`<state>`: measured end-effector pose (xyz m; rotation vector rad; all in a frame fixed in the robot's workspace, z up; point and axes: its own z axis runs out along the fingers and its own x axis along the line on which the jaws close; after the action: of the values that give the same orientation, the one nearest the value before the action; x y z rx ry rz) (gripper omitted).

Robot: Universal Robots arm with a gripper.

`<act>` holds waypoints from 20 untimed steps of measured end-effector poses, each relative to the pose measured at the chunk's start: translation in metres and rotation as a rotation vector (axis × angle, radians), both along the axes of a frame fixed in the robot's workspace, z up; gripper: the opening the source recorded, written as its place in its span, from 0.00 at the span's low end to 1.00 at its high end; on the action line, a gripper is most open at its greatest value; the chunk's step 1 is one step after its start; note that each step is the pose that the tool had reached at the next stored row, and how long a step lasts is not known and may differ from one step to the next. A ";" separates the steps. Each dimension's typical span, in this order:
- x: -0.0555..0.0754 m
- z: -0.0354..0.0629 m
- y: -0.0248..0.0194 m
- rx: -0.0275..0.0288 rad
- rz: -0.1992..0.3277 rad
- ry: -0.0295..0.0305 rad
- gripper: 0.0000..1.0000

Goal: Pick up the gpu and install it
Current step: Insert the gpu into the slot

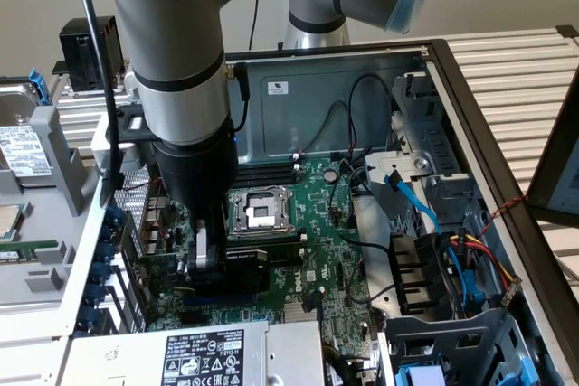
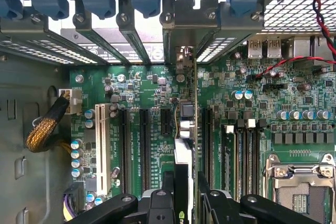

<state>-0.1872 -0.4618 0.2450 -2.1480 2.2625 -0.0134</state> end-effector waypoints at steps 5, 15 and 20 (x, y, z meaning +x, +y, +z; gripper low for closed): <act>0.001 0.0000 0.0000 -0.0001 0.000 0.0001 0.27; 0.001 -0.0005 0.0000 -0.0002 0.000 0.0001 0.27; 0.001 -0.0005 0.0000 -0.0001 0.000 0.0000 0.27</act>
<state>-0.1865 -0.4618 0.2444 -2.1482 2.2624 -0.0134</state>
